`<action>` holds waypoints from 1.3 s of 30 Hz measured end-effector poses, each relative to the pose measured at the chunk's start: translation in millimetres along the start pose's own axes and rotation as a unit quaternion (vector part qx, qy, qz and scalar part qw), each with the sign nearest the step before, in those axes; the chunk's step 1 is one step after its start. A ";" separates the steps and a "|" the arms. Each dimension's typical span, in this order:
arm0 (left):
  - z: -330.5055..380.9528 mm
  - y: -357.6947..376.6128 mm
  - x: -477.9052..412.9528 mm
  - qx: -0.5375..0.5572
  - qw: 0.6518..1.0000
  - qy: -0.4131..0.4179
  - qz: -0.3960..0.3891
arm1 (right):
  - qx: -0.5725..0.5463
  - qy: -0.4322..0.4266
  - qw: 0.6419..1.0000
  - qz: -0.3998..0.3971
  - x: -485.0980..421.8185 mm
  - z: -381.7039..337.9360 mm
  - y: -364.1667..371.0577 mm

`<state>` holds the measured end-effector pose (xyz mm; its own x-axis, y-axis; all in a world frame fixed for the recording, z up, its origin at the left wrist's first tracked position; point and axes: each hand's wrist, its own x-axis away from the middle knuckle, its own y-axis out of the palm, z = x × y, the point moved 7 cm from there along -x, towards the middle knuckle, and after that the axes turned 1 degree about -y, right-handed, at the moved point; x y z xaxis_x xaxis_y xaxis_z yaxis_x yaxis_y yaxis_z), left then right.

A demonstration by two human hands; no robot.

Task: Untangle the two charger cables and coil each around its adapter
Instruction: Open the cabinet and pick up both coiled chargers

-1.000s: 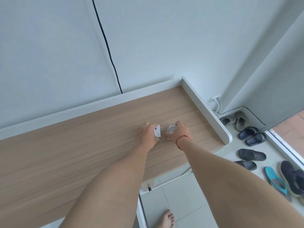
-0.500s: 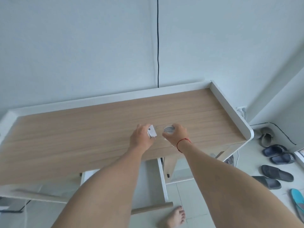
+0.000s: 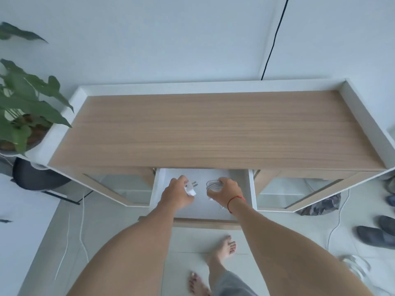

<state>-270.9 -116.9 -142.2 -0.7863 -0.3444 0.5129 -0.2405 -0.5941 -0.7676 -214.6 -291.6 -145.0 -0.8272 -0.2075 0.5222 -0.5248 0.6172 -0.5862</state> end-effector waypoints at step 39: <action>-18.5 63.6 16.1 -0.097 0.971 -0.001 -0.219 | 0.238 -0.018 0.931 -0.277 24.0 43.1 31.5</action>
<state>-309.4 -146.7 -189.9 -0.5839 -0.0906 0.8068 -0.6542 -0.5360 -0.5336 -259.7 -309.8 -177.6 -0.4053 -0.4252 0.8093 -0.8950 0.0043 -0.4460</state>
